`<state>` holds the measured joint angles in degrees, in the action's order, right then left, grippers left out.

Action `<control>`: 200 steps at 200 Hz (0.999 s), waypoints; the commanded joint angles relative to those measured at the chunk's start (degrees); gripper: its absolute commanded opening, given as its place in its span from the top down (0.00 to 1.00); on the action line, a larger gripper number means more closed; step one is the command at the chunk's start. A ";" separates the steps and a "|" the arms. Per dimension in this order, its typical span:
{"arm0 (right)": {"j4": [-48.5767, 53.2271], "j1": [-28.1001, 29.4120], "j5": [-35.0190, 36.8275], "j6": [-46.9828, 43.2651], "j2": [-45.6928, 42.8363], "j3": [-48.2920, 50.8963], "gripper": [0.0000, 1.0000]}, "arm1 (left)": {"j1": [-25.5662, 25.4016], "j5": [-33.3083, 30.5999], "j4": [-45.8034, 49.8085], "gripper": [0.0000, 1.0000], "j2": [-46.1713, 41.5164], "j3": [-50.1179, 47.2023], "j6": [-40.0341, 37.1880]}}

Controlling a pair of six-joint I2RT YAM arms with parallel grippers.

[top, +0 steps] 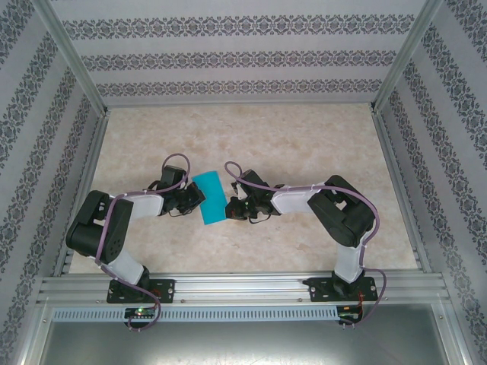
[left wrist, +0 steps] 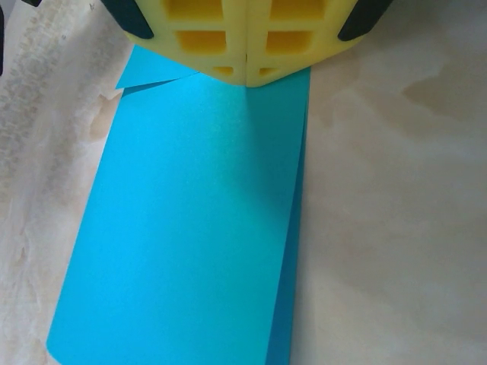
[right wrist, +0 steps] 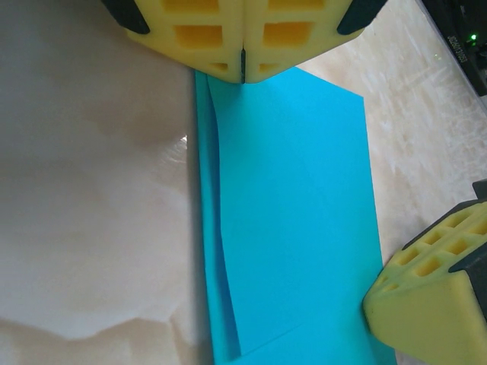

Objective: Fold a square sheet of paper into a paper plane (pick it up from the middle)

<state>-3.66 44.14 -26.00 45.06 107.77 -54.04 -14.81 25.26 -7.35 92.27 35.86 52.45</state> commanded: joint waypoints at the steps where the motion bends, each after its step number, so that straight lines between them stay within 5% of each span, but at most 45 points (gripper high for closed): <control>1: 6.95 0.63 -0.10 -1.31 -0.37 -0.33 1.00 | 1.68 -3.24 1.03 1.00 0.80 -1.69 -1.42; 77: 14.56 1.72 -1.61 -6.18 -2.50 -11.20 1.00 | 1.70 -3.14 1.07 1.00 1.24 -2.25 -2.44; 127: 15.58 1.98 -2.58 -5.36 7.42 -21.43 1.00 | 1.65 -2.07 -0.03 1.00 1.86 -2.47 -1.71; 200: 18.42 2.86 -0.12 -5.83 13.49 -22.51 1.00 | 1.67 -1.87 0.28 1.00 2.37 -2.13 -1.66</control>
<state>12.56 47.11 -27.81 40.12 119.74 -76.71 -14.11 25.08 -9.63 92.36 34.94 51.37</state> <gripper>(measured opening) 0.043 0.068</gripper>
